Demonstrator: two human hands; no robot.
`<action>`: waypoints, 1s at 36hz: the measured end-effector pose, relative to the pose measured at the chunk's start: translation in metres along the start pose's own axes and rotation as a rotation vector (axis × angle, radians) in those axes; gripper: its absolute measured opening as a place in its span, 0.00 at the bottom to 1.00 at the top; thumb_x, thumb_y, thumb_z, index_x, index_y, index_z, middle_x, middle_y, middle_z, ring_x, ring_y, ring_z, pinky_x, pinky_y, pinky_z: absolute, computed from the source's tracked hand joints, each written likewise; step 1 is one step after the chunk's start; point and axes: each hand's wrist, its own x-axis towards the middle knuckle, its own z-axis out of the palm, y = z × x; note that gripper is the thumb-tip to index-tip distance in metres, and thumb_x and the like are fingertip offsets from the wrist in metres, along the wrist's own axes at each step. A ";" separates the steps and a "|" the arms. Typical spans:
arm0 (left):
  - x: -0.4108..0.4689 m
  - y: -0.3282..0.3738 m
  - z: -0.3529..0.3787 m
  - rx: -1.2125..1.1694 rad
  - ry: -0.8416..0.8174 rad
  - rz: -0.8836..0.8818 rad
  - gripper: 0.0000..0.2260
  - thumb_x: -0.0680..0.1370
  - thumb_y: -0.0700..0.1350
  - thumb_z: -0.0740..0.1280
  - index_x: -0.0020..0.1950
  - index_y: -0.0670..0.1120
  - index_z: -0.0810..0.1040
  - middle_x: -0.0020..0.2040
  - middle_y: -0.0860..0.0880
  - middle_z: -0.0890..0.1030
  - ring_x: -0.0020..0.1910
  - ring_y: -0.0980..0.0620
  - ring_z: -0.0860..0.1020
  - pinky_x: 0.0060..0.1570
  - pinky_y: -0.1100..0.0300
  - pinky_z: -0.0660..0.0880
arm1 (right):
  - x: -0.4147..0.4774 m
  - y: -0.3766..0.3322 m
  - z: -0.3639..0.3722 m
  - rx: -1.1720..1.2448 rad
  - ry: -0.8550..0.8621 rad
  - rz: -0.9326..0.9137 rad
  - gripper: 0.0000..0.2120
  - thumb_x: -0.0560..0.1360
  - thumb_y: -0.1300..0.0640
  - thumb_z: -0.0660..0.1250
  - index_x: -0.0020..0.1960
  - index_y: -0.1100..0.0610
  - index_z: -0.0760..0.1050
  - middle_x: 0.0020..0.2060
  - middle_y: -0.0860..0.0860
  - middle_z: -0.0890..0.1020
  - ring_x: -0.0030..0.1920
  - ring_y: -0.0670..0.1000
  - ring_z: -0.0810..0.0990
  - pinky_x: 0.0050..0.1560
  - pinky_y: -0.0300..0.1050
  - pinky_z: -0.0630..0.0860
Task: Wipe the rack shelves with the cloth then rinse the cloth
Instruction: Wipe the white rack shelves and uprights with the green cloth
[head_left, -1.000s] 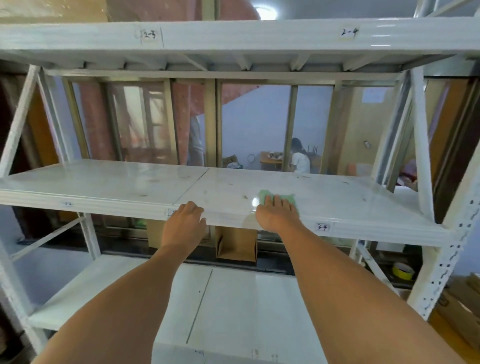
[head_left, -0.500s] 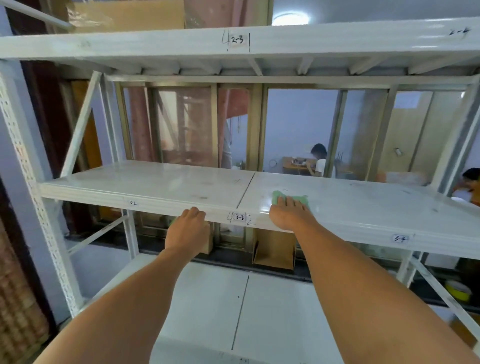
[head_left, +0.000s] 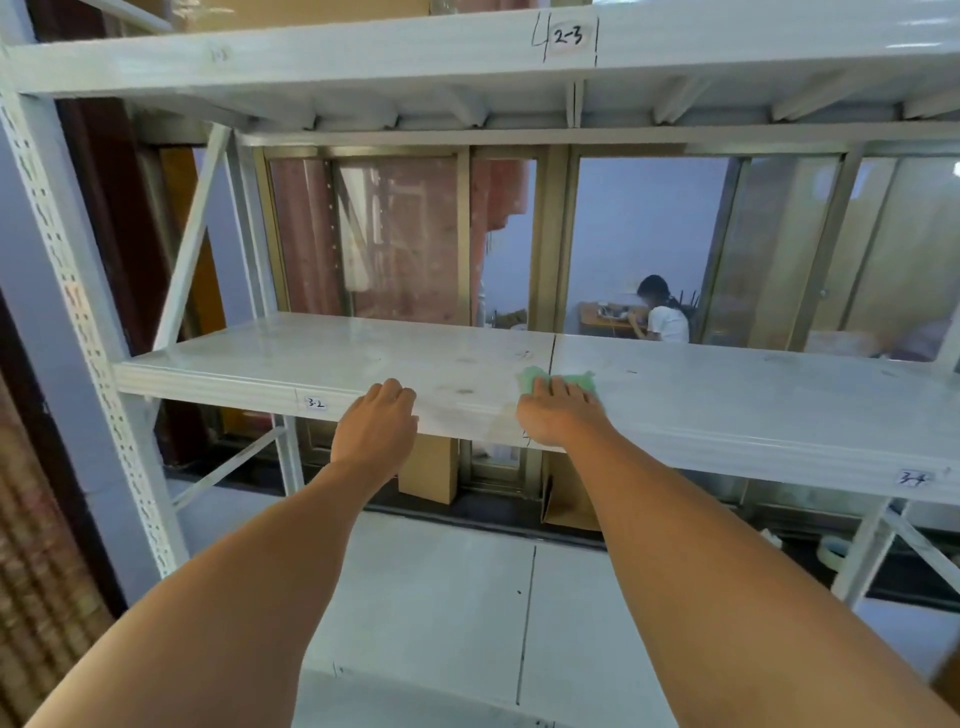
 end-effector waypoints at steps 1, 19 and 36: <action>0.003 -0.005 -0.001 -0.001 0.006 -0.001 0.13 0.83 0.46 0.60 0.66 0.44 0.75 0.64 0.46 0.76 0.61 0.47 0.75 0.61 0.51 0.74 | 0.002 -0.006 0.001 -0.002 -0.007 -0.001 0.29 0.82 0.49 0.42 0.81 0.55 0.44 0.81 0.56 0.48 0.79 0.59 0.48 0.77 0.57 0.44; 0.019 -0.124 -0.001 -0.110 0.077 0.051 0.09 0.82 0.45 0.63 0.57 0.45 0.82 0.56 0.48 0.80 0.55 0.48 0.78 0.50 0.54 0.76 | 0.041 -0.136 0.024 -0.002 -0.098 0.066 0.30 0.83 0.47 0.39 0.81 0.55 0.37 0.80 0.55 0.41 0.80 0.57 0.42 0.77 0.54 0.39; 0.022 -0.281 -0.014 -0.140 0.130 -0.045 0.09 0.82 0.43 0.63 0.56 0.44 0.82 0.55 0.47 0.81 0.52 0.47 0.78 0.53 0.51 0.79 | 0.071 -0.290 0.053 0.000 -0.136 0.054 0.30 0.82 0.46 0.40 0.81 0.55 0.37 0.80 0.54 0.40 0.80 0.56 0.41 0.78 0.54 0.40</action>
